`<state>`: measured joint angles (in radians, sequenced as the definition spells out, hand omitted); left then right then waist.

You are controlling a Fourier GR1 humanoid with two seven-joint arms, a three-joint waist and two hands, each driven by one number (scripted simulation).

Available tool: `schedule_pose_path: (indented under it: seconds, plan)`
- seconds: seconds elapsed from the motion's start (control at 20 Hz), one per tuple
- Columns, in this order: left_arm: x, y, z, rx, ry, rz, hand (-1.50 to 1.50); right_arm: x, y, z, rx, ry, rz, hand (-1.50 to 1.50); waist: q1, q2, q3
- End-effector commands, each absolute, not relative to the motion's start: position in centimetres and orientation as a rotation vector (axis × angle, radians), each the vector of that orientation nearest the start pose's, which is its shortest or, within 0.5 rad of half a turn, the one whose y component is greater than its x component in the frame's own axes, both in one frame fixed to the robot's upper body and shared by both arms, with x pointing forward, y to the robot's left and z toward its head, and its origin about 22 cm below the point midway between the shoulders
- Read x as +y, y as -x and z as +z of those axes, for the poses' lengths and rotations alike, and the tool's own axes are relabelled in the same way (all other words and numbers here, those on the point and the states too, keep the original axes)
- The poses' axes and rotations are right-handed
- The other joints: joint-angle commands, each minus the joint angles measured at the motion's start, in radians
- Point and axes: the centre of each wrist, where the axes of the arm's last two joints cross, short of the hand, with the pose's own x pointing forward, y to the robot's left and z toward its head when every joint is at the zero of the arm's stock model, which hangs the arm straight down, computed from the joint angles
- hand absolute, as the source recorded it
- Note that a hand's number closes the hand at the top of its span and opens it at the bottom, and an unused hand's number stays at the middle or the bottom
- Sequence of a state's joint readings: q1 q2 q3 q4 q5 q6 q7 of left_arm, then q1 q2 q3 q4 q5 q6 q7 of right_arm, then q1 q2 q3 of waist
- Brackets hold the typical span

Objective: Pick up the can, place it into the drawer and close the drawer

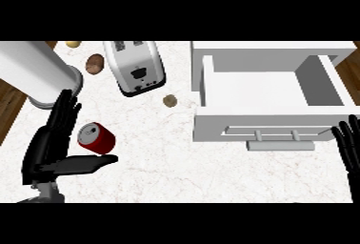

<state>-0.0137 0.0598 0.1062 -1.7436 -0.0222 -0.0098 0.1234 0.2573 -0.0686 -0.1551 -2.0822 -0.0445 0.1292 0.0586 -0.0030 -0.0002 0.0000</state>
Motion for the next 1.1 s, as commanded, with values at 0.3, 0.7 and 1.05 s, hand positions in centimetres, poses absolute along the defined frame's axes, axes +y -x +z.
schedule_pose_path:
  seconds: [0.3, 0.7, 1.05]
  plan:
    - [28.1, -24.2, 1.2, -1.62, -0.197, 0.013, -1.5, -28.4, -17.3, 6.6, -1.781, 0.185, 0.005, -1.5, 0.001, 0.0, 0.0]
    - [32.4, -24.4, -1.4, -1.586, -0.193, 0.053, -1.5, -29.9, -16.9, 5.7, -1.769, 0.158, 0.006, -1.5, 0.001, 0.0, 0.0]
    - [32.0, -22.2, -6.2, -1.571, -0.214, 0.008, -1.5, -29.8, -16.5, 6.1, -1.792, 0.183, 0.017, -1.5, 0.0, 0.0, 0.0]
